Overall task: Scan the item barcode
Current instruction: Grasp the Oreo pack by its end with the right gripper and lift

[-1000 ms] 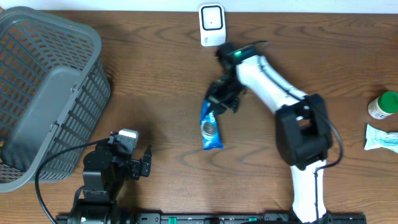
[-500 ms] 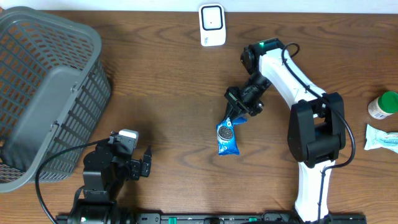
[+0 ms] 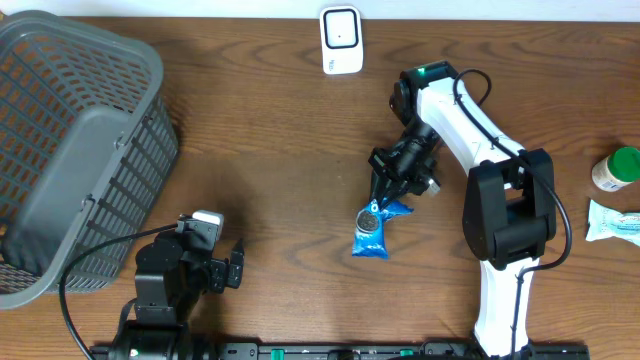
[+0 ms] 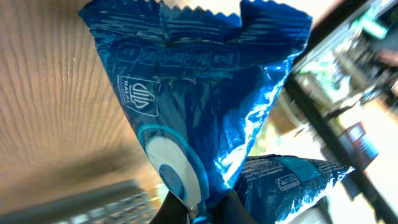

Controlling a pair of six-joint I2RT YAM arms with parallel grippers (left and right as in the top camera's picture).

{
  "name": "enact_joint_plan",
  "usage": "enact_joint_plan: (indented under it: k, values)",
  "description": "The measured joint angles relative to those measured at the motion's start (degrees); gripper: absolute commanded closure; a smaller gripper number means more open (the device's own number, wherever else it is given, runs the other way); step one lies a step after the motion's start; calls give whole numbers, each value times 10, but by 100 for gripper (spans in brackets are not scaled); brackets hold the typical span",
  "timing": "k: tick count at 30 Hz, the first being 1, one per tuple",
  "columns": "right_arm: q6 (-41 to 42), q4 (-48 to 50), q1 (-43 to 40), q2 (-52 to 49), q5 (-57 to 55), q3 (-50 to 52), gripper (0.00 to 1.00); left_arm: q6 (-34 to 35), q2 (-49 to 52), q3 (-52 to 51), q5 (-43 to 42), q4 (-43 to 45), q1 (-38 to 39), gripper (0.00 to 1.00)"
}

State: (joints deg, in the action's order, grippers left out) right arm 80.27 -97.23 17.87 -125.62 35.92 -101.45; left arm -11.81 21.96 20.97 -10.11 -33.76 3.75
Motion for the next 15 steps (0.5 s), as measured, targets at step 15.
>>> enact_joint_plan:
  k: [15]
  values:
    - [112, 5, 15, -66, 9, 41, 98, 0, 0, 0, 0, -3, 0, 2]
